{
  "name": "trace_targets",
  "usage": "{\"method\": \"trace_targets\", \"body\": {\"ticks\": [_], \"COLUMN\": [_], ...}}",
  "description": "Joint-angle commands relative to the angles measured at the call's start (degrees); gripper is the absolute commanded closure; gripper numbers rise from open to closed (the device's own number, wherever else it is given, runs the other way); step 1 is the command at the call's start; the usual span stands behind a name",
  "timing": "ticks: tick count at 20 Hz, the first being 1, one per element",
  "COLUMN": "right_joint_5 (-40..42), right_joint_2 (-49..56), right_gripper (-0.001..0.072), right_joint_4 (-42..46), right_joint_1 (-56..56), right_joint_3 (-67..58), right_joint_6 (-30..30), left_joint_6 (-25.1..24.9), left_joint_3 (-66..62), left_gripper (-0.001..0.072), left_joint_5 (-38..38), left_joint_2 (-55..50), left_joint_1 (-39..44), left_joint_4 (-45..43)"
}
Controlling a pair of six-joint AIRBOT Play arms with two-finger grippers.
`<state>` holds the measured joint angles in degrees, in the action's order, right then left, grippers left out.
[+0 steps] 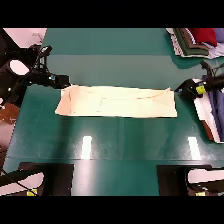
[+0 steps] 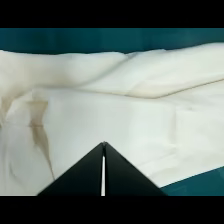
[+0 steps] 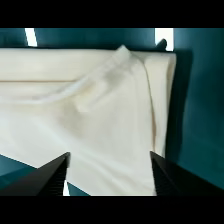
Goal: Fold the shirts.
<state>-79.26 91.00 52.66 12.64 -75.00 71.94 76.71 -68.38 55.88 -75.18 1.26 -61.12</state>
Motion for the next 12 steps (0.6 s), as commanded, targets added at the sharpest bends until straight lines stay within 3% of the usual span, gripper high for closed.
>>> {"method": "trace_targets", "body": {"ticks": [1,8,10,12], "right_joint_5": [-0.3,1.3,2.6,3.0], "right_joint_2": [0.4,7.2,7.4,7.4], "right_gripper": [0.0053,0.0099,0.0208,0.0435], "right_joint_4": [-0.4,-8.0,-7.8,-7.7], "right_joint_1": [4.2,1.6,-0.4,-1.7], "right_joint_3": [5.7,7.9,8.0,7.9], "right_joint_6": [-2.1,-6.1,-6.1,-7.1], "left_joint_6": [-0.6,-0.6,-0.6,-0.1], "left_joint_3": [-0.4,-0.4,-0.4,-0.4], "left_gripper": [0.0675,0.0676,0.0676,0.0676], "left_joint_5": [1.7,1.6,1.7,1.7], "left_joint_2": [-0.3,-0.4,-0.4,-0.4], "left_joint_1": [0.0,0.0,0.0,0.2], "left_joint_4": [0.5,0.5,0.5,0.5]}}
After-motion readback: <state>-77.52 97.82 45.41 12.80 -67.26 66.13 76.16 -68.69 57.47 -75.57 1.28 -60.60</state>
